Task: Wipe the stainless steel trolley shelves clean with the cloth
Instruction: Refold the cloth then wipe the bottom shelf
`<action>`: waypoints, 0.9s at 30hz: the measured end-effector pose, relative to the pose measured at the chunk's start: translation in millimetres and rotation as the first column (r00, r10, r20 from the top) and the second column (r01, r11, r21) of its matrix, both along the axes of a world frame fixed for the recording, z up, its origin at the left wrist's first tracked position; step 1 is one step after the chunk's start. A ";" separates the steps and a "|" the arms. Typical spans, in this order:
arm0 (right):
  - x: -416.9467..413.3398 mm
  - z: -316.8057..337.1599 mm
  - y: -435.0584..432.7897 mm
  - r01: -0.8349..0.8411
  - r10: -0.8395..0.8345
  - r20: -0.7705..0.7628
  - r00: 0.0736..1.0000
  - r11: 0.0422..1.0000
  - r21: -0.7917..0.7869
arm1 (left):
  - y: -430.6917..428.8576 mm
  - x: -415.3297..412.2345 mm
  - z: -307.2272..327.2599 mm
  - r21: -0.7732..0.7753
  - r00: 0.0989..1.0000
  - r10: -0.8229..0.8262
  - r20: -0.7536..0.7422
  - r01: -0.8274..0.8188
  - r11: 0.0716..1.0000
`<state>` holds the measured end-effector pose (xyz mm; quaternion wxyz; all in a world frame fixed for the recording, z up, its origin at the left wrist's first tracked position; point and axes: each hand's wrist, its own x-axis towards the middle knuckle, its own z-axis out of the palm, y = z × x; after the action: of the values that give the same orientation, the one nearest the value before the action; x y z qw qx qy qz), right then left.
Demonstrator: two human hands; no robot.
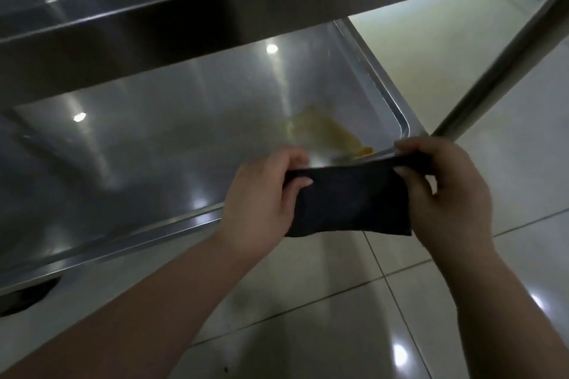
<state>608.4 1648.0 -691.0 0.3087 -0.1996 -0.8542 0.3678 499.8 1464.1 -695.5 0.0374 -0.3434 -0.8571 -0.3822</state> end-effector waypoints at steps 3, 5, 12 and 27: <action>-63.3 -10.5 15.9 0.101 -0.101 0.018 0.995 0.993 -0.058 | 36.6 -47.2 -0.9 -0.082 0.996 0.087 0.005 -0.086 0.993; -96.7 -26.8 18.2 0.097 -0.105 0.220 0.970 0.994 0.047 | 51.5 -74.1 -12.2 -0.238 0.994 0.092 0.066 -0.074 0.968; -95.8 -70.5 6.7 -0.344 0.078 0.671 0.738 0.898 0.274 | 9.0 -97.2 -64.8 -0.593 0.979 0.202 -0.011 -0.169 0.788; -217.9 -80.0 0.0 -0.413 0.010 0.750 0.661 0.840 0.353 | -9.2 -113.3 -84.2 -0.682 0.955 0.273 -0.112 -0.274 0.678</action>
<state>390.5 1648.0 -771.0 -0.0596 -0.1371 -0.9868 0.0618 386.5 1454.9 -779.7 -0.0360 -0.2007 -0.9787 -0.0252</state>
